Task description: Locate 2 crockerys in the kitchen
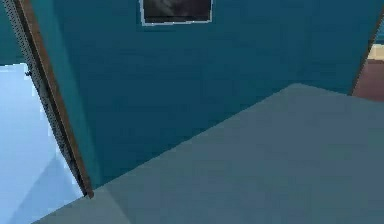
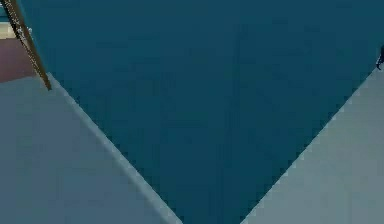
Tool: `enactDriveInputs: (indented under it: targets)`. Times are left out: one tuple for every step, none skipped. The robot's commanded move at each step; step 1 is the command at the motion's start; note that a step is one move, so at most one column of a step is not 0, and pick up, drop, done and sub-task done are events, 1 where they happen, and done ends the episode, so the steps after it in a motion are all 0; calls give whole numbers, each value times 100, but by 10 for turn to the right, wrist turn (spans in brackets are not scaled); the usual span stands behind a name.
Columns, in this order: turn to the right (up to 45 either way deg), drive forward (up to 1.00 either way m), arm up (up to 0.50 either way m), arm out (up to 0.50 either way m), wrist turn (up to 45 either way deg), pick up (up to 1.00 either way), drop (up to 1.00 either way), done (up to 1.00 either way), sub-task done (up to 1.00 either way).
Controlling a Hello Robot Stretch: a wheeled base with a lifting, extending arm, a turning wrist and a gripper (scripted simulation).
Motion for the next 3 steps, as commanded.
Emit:
enactDriveInputs:
  targets:
    - [450, 0, 0, 0, 0, 0, 0, 0, 0]
    - [0, 100, 0, 0, 0, 0, 0, 0, 0]
    - [0, 100, 0, 0, 0, 0, 0, 0, 0]
